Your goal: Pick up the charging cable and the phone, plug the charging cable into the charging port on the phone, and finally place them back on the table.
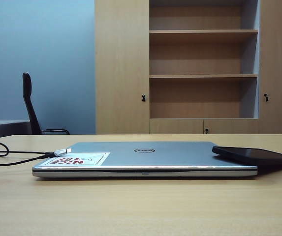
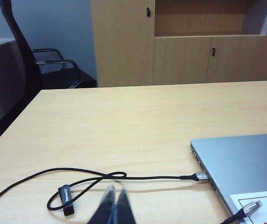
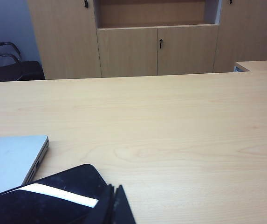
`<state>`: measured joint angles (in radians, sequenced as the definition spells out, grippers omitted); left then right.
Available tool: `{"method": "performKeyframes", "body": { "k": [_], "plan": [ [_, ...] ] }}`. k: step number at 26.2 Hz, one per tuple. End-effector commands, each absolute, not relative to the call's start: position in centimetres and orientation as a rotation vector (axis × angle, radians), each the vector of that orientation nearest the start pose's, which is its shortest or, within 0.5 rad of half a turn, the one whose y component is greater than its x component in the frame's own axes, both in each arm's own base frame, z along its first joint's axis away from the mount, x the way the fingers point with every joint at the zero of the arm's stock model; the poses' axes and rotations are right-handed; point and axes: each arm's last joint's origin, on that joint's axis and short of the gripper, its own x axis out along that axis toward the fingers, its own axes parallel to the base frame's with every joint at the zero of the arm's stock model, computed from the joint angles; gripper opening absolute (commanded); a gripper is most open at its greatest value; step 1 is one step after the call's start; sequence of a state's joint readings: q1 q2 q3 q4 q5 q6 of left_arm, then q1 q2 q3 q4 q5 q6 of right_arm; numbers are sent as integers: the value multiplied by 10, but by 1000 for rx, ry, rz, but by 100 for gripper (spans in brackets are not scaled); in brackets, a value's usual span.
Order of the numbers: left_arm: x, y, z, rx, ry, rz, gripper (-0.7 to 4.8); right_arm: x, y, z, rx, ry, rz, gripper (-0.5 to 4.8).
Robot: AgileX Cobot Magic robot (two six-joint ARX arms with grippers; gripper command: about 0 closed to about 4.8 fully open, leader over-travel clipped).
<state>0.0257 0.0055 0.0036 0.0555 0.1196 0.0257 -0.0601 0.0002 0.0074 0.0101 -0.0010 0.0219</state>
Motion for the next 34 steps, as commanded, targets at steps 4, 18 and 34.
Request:
{"method": "performKeyframes", "body": {
  "k": [4, 18, 34],
  "plan": [
    [98, -1, 171, 31, -67, -93, -5, 97, -6, 168, 25, -40, -67, -6],
    [90, -1, 205, -96, -228, -107, -6, 83, -5, 232, 47, -195, -55, -6],
    [90, -1, 244, -122, -267, -113, -6, 112, 3, 326, 40, -251, 102, -6]
  ]
}}
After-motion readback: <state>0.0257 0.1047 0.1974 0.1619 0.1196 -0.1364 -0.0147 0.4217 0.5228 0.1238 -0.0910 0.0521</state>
